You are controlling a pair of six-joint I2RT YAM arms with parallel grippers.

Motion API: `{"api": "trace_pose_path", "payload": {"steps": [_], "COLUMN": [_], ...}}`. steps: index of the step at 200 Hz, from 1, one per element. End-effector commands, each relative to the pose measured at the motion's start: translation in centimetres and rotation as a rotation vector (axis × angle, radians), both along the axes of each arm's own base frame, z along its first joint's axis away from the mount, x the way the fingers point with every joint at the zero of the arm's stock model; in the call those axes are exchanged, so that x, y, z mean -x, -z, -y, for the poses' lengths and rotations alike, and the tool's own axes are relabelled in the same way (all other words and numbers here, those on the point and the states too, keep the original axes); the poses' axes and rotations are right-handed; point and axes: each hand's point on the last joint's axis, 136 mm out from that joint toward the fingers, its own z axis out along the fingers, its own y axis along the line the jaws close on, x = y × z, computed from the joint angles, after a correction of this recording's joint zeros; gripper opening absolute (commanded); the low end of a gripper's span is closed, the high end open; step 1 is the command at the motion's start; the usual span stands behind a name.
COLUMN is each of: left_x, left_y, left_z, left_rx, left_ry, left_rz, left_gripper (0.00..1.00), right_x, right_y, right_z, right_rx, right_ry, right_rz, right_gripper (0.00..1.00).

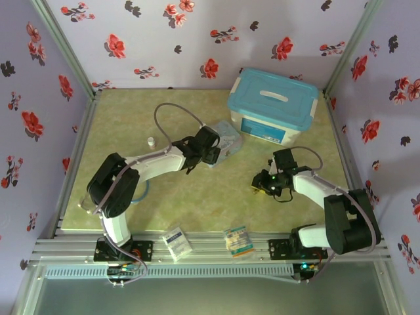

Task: Unlock a padlock with a key

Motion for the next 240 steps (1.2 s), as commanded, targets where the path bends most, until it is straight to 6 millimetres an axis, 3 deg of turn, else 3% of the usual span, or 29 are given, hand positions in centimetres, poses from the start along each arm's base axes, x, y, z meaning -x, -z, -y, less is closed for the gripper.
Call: {"api": "trace_pose_path", "payload": {"steps": [1,23,41,59,71,94,115,144,165,204,240], "left_x": [2.7,2.5,2.4,2.3,2.1,1.7,1.3,0.7,0.3,-1.6,-2.5], "left_y": [4.4,3.3,2.9,3.1,3.4,3.7,3.5,1.7,0.4,-1.3,-6.0], "left_z": [-6.1,-5.8,-5.3,-5.2,-5.5,-6.4,-6.8,-6.5,-6.3,-7.7,-8.4], "left_rx": [-0.265,-0.236,-0.213,-0.211,-0.22,-0.221,-0.214,-0.183,-0.167,-0.151,-0.087], "left_ry": [-0.009,0.0,0.006,0.003,-0.01,-0.043,-0.056,-0.055,-0.047,-0.099,-0.126], "left_rz": [-0.148,-0.118,-0.117,-0.114,-0.119,-0.132,-0.125,-0.089,-0.065,-0.048,0.026], "left_gripper": [0.78,0.79,0.79,0.79,0.8,0.8,0.82,0.86,0.9,0.9,0.94], "right_x": [-0.4,-0.8,-0.4,0.2,0.7,0.5,0.9,1.3,1.0,0.3,0.2], "right_y": [-2.1,-4.1,-3.2,-1.4,-0.3,-0.5,0.2,0.8,1.1,0.6,0.6], "right_z": [-1.3,-3.1,-3.3,-2.1,-0.2,0.4,2.7,5.2,5.8,6.2,6.1], "right_rx": [-0.097,-0.234,-0.241,-0.157,-0.005,0.022,0.21,0.442,0.514,0.629,0.63], "right_ry": [-0.024,-0.037,-0.042,-0.043,-0.045,-0.031,-0.048,-0.068,-0.088,-0.128,-0.132], "right_rz": [0.033,0.045,-0.004,-0.071,-0.083,-0.062,-0.073,-0.066,-0.068,-0.041,-0.029], "right_gripper": [0.15,0.15,0.16,0.15,0.15,0.15,0.2,0.23,0.25,0.33,0.54]}}
